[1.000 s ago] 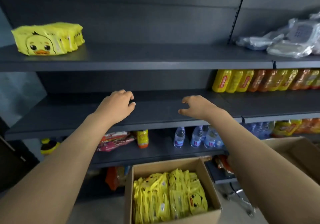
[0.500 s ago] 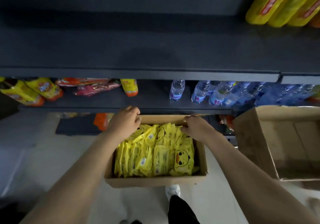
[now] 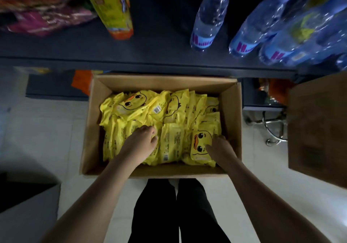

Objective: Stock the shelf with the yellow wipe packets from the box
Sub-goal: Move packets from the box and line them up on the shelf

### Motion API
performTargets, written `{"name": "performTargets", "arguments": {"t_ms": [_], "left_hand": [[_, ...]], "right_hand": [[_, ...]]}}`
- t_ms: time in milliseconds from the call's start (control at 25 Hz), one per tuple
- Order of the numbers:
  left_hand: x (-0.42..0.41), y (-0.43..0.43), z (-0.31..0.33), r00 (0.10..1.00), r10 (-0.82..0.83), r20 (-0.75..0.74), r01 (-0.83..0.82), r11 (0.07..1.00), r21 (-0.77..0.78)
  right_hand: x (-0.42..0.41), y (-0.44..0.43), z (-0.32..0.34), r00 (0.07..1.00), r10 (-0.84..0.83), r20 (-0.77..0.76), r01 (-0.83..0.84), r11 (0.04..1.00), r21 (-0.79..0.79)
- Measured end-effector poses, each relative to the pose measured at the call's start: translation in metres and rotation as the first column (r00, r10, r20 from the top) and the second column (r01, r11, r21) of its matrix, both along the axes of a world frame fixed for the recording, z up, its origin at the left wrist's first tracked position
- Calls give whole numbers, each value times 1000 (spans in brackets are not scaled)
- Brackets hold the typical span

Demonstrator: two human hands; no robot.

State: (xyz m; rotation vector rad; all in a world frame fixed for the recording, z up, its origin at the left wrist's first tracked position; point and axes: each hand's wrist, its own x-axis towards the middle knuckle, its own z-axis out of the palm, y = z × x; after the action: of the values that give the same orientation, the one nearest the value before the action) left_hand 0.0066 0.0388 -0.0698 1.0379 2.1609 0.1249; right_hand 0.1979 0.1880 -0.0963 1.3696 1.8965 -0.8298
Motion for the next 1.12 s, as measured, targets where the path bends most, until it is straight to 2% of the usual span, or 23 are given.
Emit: {"name": "performTargets", "arguments": {"t_ms": [80, 160, 280, 520, 640, 720, 800, 840, 960, 1040, 1120], "left_hand": [[3, -2, -23, 1000, 7, 24, -7, 1000, 9], [5, -4, -39, 999, 1, 34, -1, 1000, 7], [6, -2, -50, 999, 20, 38, -21, 999, 37], [4, 13, -48, 994, 94, 58, -98, 992, 79], [-6, 19, -38, 978, 199, 63, -203, 977, 62], [-12, 21, -25, 920, 365, 145, -373, 927, 38], [-16, 24, -17, 793, 558, 246, -582, 813, 31], [-17, 27, -17, 682, 662, 312, -702, 712, 22], [-21, 44, -21, 236, 841, 487, -946, 314, -84], [-22, 54, -22, -102, 834, 543, -976, 21, -217], [-28, 58, -22, -384, 746, 544, -908, -198, -370]], "right_hand": [[2, -5, -19, 989, -145, -31, 146, 987, 68], [4, -8, -30, 937, -335, -104, 344, 934, 97], [5, -10, -39, 871, -472, -135, 487, 865, 120], [-10, -15, -42, 894, -440, -84, 447, 864, 231], [-17, -5, -42, 894, -442, -79, 449, 881, 152], [-24, 5, -27, 867, -494, -61, 497, 862, 95], [-27, 10, -9, 823, -560, -88, 567, 820, 81], [-30, 11, 1, 797, -592, -117, 602, 794, 85], [-48, 20, 25, 728, -648, -224, 681, 721, 128], [-67, 28, 35, 742, -612, -275, 658, 743, 121], [-87, 34, 38, 741, -594, -312, 643, 762, 78]]}}
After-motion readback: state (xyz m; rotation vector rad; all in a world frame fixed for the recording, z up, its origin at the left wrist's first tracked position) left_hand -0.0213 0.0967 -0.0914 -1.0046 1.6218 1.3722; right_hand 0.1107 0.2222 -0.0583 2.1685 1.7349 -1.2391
